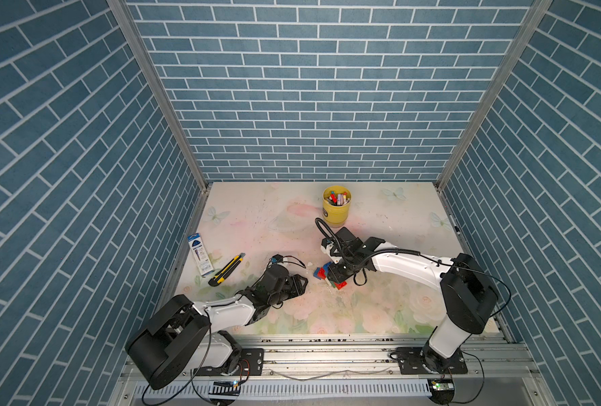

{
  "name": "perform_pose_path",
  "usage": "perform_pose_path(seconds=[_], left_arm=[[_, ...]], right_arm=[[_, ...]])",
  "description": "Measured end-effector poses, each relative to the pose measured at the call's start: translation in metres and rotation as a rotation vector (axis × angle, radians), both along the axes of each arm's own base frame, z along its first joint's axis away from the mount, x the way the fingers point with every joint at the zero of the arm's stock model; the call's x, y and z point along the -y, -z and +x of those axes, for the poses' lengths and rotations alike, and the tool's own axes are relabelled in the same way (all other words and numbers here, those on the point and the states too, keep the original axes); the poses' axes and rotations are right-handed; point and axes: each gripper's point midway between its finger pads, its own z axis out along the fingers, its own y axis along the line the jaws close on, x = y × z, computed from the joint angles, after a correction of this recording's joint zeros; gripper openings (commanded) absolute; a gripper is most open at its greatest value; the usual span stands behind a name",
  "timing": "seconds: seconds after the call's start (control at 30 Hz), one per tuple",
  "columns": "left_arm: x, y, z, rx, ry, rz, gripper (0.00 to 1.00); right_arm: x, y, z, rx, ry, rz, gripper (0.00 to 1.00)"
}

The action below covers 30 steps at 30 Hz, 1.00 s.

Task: Assemble the letter y with lego
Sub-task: Adjust the lego brick at the center of the board.

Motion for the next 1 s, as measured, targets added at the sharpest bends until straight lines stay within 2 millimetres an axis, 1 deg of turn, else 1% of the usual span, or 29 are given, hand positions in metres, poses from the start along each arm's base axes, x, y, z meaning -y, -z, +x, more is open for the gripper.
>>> perform_pose_path(seconds=[0.03,0.23,0.5,0.6,0.77,0.83,1.0], left_arm=[[0.000,0.000,0.000,-0.002,0.002,-0.001,0.59],[0.019,-0.002,0.007,0.020,0.034,-0.087,0.61],[0.037,-0.002,0.020,0.062,0.026,-0.219,0.62],[0.043,-0.002,0.025,0.078,0.023,-0.275,0.61],[0.046,-0.002,0.028,0.089,0.011,-0.317,0.58],[0.045,-0.001,0.027,0.084,0.007,-0.315,0.56],[0.045,0.000,0.027,0.073,0.010,-0.297,0.55]], right_arm=[[0.000,0.000,0.000,-0.001,0.000,0.001,0.19],[0.002,-0.001,-0.001,0.003,0.001,0.000,0.19],[0.017,-0.015,0.003,0.039,0.035,0.012,0.19],[0.023,-0.014,0.004,0.040,0.048,0.007,0.18],[0.030,-0.007,0.002,0.031,0.056,-0.013,0.19],[0.031,-0.006,0.001,0.028,0.062,-0.013,0.19],[0.032,-0.007,0.003,0.027,0.075,-0.010,0.19]])
